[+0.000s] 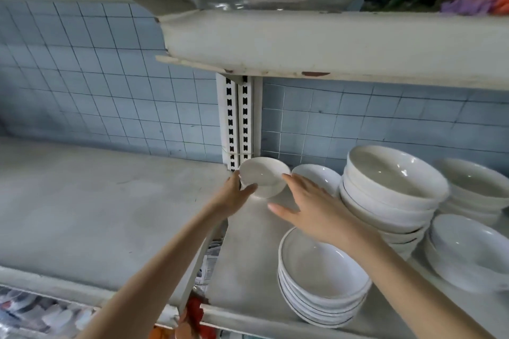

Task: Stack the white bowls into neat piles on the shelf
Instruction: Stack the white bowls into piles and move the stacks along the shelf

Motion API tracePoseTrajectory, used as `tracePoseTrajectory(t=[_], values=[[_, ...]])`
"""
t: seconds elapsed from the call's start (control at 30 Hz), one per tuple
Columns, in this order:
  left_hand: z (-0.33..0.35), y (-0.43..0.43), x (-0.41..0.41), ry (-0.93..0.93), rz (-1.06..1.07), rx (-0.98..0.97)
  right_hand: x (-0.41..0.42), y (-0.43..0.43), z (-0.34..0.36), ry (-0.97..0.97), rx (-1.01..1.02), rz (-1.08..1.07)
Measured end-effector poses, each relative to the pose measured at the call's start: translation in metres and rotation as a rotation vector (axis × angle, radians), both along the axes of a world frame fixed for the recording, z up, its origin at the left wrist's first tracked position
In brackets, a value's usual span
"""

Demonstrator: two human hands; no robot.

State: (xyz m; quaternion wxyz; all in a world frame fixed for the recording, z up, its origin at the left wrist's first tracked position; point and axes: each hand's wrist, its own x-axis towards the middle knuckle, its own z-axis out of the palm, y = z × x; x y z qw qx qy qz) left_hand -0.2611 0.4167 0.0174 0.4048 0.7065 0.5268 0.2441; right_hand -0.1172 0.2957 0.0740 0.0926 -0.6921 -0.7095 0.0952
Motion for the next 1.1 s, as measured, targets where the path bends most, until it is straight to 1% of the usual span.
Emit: tracePoseTrajectory(t=[0.1, 0.17, 0.23, 0.3, 0.4, 0.5, 0.63, 0.83, 0.97, 1.1], values=[[0.0, 0.012, 0.009, -0.319, 0.076, -0.236, 0.001, 0.012, -0.005, -0.003, -0.102, -0.058], [-0.004, 0.023, 0.009, -0.42, 0.099, -0.335, 0.003, 0.021, -0.008, -0.002, -0.176, -0.092], [-0.008, 0.034, 0.008, -0.481, 0.101, -0.39, 0.004, 0.03, -0.008, 0.003, -0.204, -0.133], [-0.011, 0.042, 0.006, -0.504, 0.091, -0.427, 0.004, 0.037, -0.006, 0.017, -0.215, -0.175], [-0.013, 0.051, 0.006, -0.516, 0.049, -0.476, 0.003, 0.047, -0.003, 0.012, -0.294, -0.229], [-0.017, 0.058, 0.006, -0.58, 0.003, -0.552, 0.002, 0.057, -0.003, -0.031, -0.38, -0.303], [-0.019, 0.062, 0.001, -0.622, -0.01, -0.59, 0.003, 0.07, -0.012, -0.06, -0.434, -0.353], [-0.017, 0.058, -0.02, -0.647, -0.041, -0.607, 0.005, 0.077, -0.018, -0.112, -0.336, -0.391], [-0.021, 0.053, -0.037, -0.676, -0.045, -0.622, 0.011, 0.071, -0.022, -0.087, -0.23, -0.408], [-0.019, 0.043, -0.054, -0.696, -0.055, -0.623, 0.012, 0.069, -0.023, -0.084, -0.204, -0.362]])
